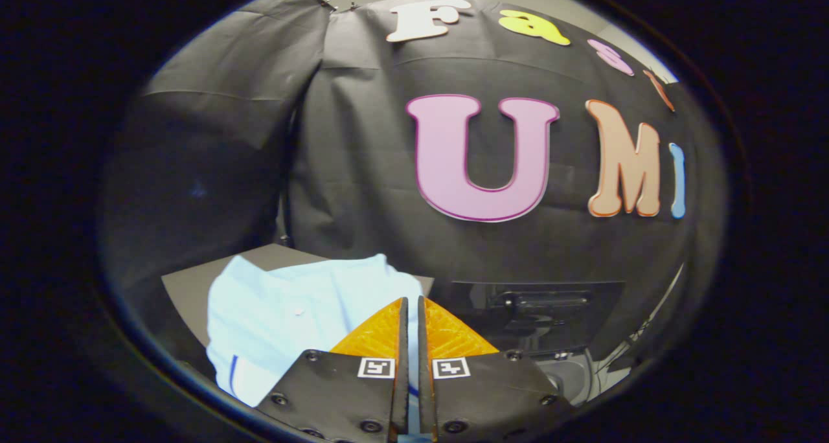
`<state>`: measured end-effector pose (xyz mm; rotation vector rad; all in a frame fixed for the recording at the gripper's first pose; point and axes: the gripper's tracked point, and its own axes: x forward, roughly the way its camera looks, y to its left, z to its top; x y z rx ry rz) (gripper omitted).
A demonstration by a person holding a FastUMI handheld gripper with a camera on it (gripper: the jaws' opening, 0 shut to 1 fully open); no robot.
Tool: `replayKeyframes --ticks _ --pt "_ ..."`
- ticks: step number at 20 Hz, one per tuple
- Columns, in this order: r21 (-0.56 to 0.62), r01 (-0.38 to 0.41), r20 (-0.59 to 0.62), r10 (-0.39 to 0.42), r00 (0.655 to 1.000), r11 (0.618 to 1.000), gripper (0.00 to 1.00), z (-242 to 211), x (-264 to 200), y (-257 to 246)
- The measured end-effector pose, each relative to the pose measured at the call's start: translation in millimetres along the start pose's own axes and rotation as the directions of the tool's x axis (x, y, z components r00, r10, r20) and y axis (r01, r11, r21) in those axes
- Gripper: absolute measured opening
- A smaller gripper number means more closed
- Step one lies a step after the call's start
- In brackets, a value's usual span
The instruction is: Put the clothes into the washing machine and then close the washing machine lid.
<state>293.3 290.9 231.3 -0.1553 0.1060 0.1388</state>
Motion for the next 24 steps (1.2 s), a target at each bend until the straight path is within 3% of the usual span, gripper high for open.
replayKeyframes --ticks 4,10,17,22,24 --pt "0.116 -0.023 -0.027 0.027 0.999 0.993 0.05 -12 -3 -22" --pt "0.115 -0.094 -0.014 0.096 0.995 0.989 0.05 -14 -7 -13" --pt "0.1 -0.337 -0.037 0.342 0.939 0.936 0.5 -12 -10 87" --pt "0.005 -0.378 -0.125 0.375 0.918 0.926 0.87 -41 -1 121" --pt "0.001 -0.382 -0.142 0.379 0.915 0.924 0.87 -49 0 126"
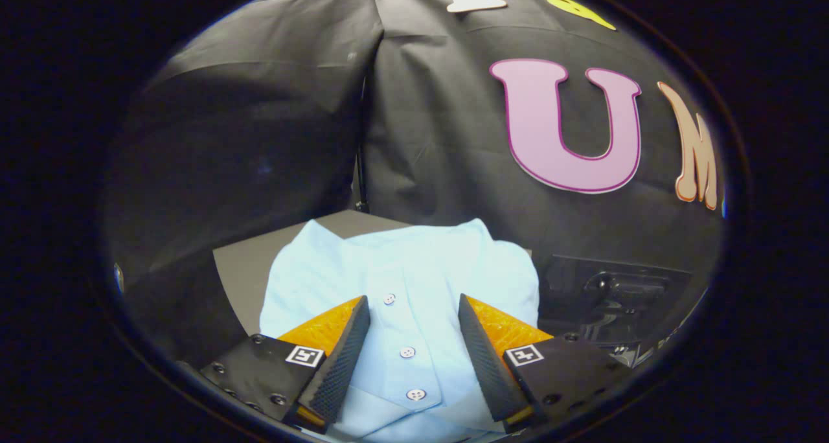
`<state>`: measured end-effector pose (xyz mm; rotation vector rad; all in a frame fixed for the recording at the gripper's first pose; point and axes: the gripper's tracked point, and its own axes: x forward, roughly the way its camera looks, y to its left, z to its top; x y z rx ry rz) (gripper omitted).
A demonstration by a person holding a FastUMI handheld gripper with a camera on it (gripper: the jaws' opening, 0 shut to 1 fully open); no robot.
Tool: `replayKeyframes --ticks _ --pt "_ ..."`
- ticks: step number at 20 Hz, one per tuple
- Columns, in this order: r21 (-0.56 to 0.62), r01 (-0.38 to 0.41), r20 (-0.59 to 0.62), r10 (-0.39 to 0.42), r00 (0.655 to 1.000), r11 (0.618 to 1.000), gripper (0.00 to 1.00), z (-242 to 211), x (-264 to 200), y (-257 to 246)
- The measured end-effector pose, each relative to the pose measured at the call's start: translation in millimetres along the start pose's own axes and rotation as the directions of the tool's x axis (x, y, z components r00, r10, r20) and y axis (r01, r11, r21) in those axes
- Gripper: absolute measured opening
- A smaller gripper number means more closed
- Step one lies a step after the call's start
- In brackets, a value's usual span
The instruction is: Put the clothes into the washing machine and then close the washing machine lid.
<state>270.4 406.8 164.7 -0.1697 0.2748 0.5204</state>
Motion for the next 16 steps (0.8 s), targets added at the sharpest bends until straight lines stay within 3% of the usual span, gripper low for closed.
replayKeyframes --ticks 3,6,10,16 --pt "0.017 -0.004 0.017 0.004 1.0 1.0 0.54 4 -3 0" --pt "0.076 0.068 0.014 -0.069 0.997 0.995 0.21 0 -4 -25" --pt "0.049 0.221 0.027 -0.222 0.975 0.974 0.21 5 -20 -76" --pt "0.081 0.418 0.042 -0.422 0.906 0.905 0.21 -3 -53 -172"
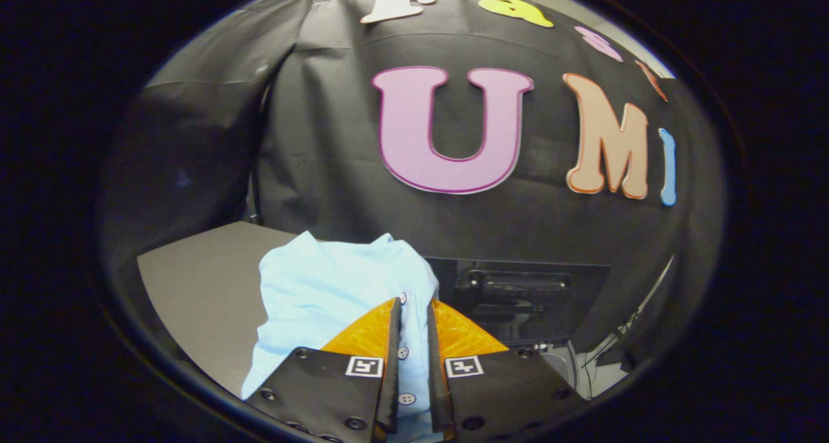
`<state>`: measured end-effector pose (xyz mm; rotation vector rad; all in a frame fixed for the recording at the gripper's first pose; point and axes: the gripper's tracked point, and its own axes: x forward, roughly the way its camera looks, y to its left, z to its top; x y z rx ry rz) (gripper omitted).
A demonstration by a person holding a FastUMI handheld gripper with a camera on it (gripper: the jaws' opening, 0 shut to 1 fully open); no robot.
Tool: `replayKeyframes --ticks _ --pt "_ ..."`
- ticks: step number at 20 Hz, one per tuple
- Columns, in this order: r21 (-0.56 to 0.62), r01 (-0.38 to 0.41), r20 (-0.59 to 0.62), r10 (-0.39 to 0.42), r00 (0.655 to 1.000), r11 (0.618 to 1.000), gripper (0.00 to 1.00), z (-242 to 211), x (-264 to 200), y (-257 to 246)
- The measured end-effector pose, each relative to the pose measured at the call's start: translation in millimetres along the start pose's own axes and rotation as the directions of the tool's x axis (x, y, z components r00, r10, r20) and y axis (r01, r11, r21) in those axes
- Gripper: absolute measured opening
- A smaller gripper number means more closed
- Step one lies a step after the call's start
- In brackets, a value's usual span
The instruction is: Put the clothes into the washing machine and then close the washing machine lid.
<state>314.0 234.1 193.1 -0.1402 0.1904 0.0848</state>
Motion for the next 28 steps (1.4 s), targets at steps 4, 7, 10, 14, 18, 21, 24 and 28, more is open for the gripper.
replayKeyframes --ticks 4,7,10,14,18,21,24,28 --pt "0.037 0.134 -0.021 -0.133 0.991 0.99 0.27 -18 5 -55" --pt "0.094 0.157 -0.008 -0.157 0.988 0.983 0.35 -25 11 -71" --pt "0.122 0.145 -0.02 -0.144 0.989 0.982 0.42 -32 14 -74" --pt "0.151 0.135 -0.018 -0.134 0.991 0.979 0.44 -38 16 -78" --pt "0.16 0.125 -0.009 -0.125 0.992 0.979 0.62 -30 25 -80" --pt "0.151 0.123 0.009 -0.125 0.992 0.981 0.81 -18 39 -81" --pt "0.133 0.116 0.03 -0.121 0.992 0.984 0.99 2 64 -83" --pt "0.092 0.139 0.085 -0.147 0.986 0.986 0.99 39 109 -90"
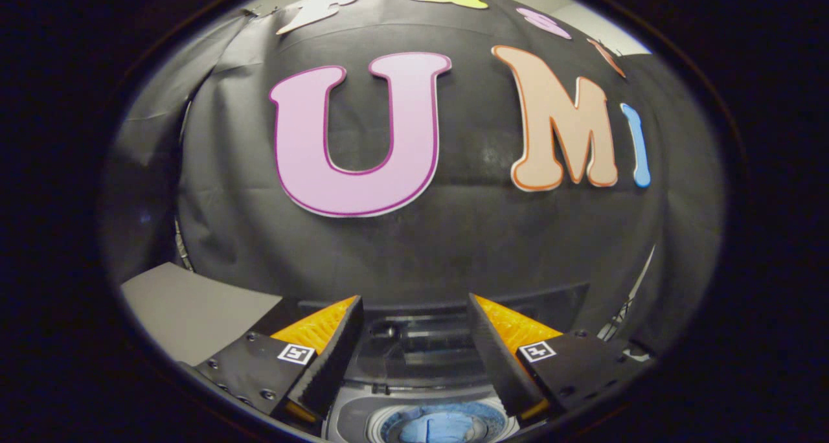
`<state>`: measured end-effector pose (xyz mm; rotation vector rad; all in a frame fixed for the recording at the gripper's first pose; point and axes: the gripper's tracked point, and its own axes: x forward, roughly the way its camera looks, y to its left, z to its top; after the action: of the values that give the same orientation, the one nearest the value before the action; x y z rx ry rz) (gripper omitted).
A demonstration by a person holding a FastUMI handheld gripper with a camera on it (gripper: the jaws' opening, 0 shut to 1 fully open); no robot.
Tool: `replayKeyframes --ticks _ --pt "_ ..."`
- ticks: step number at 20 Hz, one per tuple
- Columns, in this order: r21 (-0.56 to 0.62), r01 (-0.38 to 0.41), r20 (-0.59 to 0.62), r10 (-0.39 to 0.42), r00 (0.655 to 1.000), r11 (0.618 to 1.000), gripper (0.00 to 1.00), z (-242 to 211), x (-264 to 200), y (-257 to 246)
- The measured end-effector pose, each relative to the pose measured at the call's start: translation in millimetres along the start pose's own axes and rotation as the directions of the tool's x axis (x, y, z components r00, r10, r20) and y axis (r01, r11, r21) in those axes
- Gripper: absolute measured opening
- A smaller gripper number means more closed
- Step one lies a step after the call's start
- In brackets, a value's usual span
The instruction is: Put the clothes into the washing machine and then close the washing machine lid.
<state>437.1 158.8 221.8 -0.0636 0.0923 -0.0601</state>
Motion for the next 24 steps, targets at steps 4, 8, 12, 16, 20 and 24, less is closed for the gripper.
replayKeyframes --ticks 4,8,12,16,20,24 --pt "-0.027 0.022 0.032 -0.021 0.999 0.999 0.99 17 52 6" --pt "-0.052 0.047 -0.005 -0.048 0.999 0.998 0.99 0 92 8" --pt "-0.046 0.048 -0.073 -0.051 0.996 0.998 0.99 -27 106 10" --pt "-0.059 0.003 -0.096 -0.009 0.995 0.998 0.98 -32 91 8" --pt "-0.053 -0.015 -0.085 0.011 0.996 0.998 0.96 -37 64 5" --pt "-0.061 -0.02 -0.092 0.015 0.996 0.998 0.96 -47 23 5"
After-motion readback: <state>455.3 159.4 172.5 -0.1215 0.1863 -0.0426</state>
